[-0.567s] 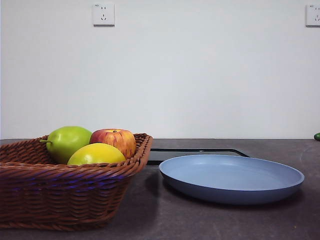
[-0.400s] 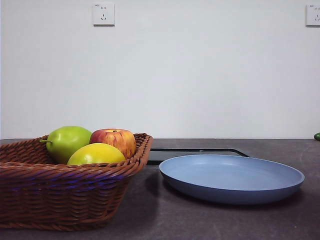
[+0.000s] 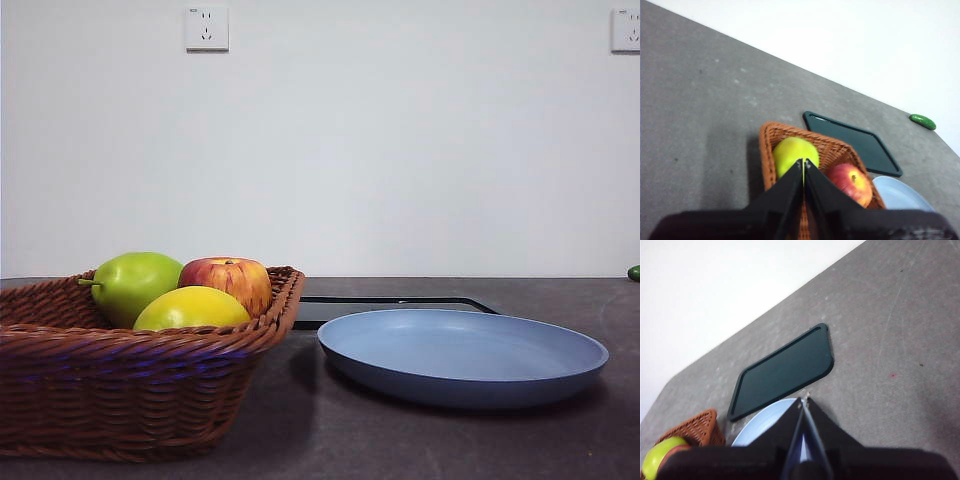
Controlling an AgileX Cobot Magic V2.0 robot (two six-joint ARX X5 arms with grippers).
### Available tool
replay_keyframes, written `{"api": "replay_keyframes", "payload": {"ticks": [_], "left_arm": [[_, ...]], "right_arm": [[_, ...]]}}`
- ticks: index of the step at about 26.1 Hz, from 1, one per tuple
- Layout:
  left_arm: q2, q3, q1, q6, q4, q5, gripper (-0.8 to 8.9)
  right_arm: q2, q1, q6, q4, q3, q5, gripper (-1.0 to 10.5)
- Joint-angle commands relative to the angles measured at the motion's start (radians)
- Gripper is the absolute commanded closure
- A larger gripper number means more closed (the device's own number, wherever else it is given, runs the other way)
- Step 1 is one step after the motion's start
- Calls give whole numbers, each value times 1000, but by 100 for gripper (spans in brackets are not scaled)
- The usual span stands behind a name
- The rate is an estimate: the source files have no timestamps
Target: Take the lemon from the basket,put the lemon in the plate,hand out the plate
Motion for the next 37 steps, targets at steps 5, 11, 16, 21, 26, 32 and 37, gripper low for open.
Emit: {"api": "replay_keyframes", "payload": {"ticks": [5,11,16,21,26,32,37], "left_arm": [[193,183,-1,92,-99,39,807],[361,337,-8,206,-158,106,807],[465,448,-19,271,-254,129,807],[592,557,-35,353,-423,163,807],[684,610,-60,383,-467,163,720],[715,613,-99,341,-429,166,561],[716,613,-153,267,-370,159,462]], "right_arm": [[216,2,-157,-95,206,-42,943],[441,3,-241,-164,364,-134,943],[611,2,-349,-248,476,-204,943],[761,3,-436,-346,556,-271,914],[873,3,-442,-371,568,-279,793],[1019,6,-451,-360,568,-272,711],[1218,49,-444,-269,568,-272,713]]}}
